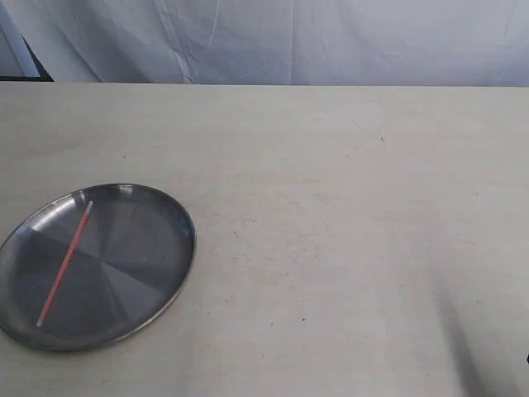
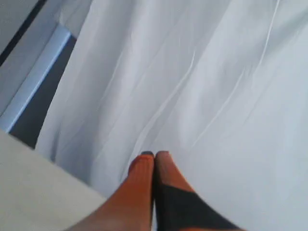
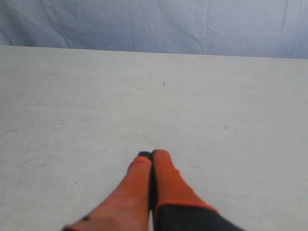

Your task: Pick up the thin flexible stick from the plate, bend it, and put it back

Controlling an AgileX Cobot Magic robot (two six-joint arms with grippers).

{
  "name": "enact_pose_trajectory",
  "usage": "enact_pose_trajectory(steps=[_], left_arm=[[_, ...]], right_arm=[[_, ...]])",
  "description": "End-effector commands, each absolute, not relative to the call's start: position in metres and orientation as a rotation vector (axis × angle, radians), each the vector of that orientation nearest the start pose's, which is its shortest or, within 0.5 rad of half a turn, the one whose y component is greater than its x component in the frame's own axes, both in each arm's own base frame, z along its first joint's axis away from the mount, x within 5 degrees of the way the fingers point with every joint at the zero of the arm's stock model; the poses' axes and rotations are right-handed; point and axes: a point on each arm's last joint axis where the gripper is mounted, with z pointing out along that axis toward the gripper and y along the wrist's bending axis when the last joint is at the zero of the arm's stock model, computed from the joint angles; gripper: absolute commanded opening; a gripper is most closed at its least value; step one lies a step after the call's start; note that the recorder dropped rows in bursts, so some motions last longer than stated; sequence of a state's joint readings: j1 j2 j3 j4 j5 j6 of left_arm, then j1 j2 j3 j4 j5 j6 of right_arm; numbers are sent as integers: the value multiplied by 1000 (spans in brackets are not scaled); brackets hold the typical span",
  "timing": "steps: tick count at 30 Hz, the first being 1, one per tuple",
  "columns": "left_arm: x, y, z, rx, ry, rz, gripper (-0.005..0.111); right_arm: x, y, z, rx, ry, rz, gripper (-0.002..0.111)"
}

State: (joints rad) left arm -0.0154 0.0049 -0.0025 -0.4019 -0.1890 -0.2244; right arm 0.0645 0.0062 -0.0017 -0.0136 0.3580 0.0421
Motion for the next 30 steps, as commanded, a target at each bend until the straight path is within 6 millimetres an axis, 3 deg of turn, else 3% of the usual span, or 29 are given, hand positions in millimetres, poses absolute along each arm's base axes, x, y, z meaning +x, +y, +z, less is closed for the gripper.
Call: enact_pose_trajectory(steps=[1, 6, 10, 14, 19, 23, 26, 30], left_arm=[[48, 14, 241, -578, 1044, -615, 0], [48, 1, 253, -555, 1249, -702, 0], [61, -10, 278, -457, 1628, -590, 0], [100, -16, 305, -222, 2105, -363, 0], [161, -23, 311, -66, 2460, -341, 0], [201, -23, 285, -59, 2730, -314, 0], [219, -25, 260, -94, 2862, -353, 2], [230, -29, 231, -1, 3028, -411, 18]], right_arm=[[53, 3, 181, -28, 1835, 53, -1], [53, 3, 181, -28, 1835, 53, -1], [53, 3, 182, -28, 1833, 53, -1], [53, 3, 182, -28, 1833, 53, -1], [53, 3, 182, -28, 1833, 53, -1], [53, 3, 182, -28, 1833, 53, -1], [53, 3, 182, -28, 1833, 53, -1], [53, 3, 182, -28, 1833, 53, -1]])
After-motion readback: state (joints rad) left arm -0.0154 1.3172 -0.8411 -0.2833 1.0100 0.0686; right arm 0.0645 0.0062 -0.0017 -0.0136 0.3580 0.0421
